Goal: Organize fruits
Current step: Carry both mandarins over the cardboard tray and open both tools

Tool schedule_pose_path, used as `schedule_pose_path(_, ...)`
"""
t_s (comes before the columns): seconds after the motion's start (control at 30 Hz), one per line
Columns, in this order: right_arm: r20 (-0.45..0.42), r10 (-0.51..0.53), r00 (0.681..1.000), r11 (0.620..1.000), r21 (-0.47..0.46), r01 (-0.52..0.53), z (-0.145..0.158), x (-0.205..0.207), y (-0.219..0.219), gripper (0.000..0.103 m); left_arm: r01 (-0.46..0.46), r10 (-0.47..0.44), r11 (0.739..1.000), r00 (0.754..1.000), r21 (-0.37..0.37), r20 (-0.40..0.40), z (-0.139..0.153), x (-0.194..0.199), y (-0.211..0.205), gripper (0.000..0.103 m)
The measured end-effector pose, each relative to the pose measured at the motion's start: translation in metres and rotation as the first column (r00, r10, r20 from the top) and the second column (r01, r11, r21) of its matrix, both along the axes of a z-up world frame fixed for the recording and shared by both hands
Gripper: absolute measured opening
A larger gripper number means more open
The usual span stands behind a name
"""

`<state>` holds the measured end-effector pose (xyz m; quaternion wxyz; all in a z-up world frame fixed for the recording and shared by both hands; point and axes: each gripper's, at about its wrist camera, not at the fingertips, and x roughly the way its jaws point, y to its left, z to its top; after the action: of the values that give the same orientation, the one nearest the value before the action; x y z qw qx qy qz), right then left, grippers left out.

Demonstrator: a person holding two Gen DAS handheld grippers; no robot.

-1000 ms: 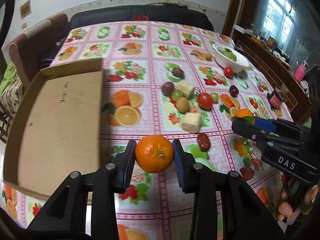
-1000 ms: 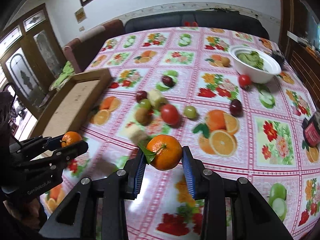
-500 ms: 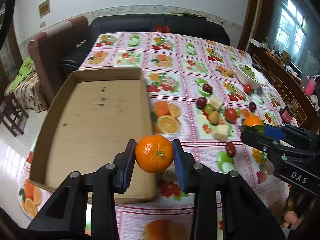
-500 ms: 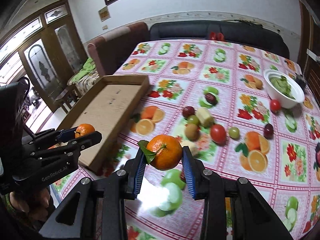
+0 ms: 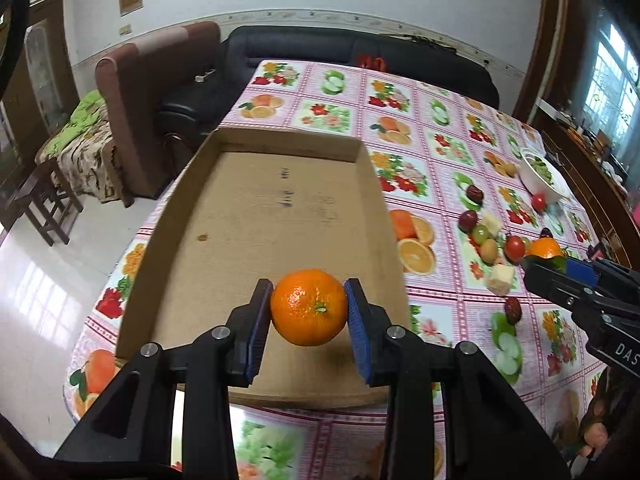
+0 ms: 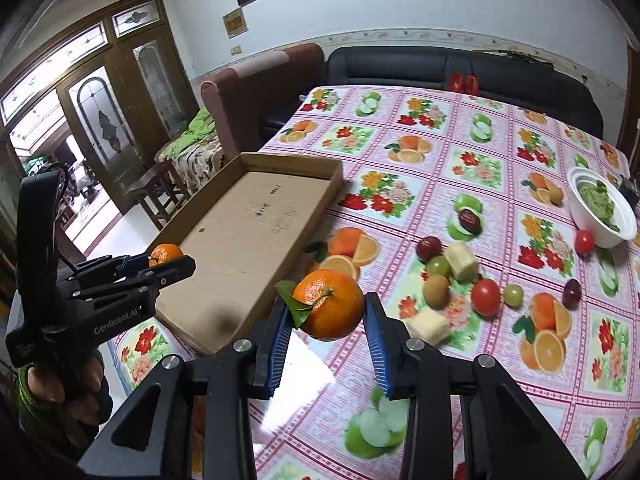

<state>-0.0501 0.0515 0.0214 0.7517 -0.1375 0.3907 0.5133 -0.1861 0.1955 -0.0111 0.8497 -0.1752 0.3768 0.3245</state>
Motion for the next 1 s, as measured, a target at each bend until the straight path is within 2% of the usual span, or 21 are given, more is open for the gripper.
schedule_pose_path(0.23,-0.009,0.054,0.999,0.998,0.014,-0.054,0.001,-0.01,0.019,0.036,-0.03,0.03,1.0,1.0,-0.008,0.003,-0.002,-0.011,0.014,0.034)
schedule_pose_path(0.43,-0.043,0.152,0.987,0.988,0.033,-0.151,-0.006,-0.025,0.051,0.036,-0.053,0.053,0.998,0.999,-0.015,0.0,-0.005,-0.016,0.028,0.034)
schedule_pose_path(0.8,-0.082,0.308,0.948,0.947,-0.07,-0.314,-0.049,-0.066,0.116,0.036,-0.088,0.087,0.993,0.996,-0.075,-0.02,-0.027,-0.022,0.056,0.034)
schedule_pose_path(1.0,-0.098,0.334,0.937,0.932,-0.11,-0.344,-0.067,-0.069,0.13,0.036,-0.085,0.081,0.992,0.996,-0.095,-0.048,-0.04,-0.016,0.063,0.034)
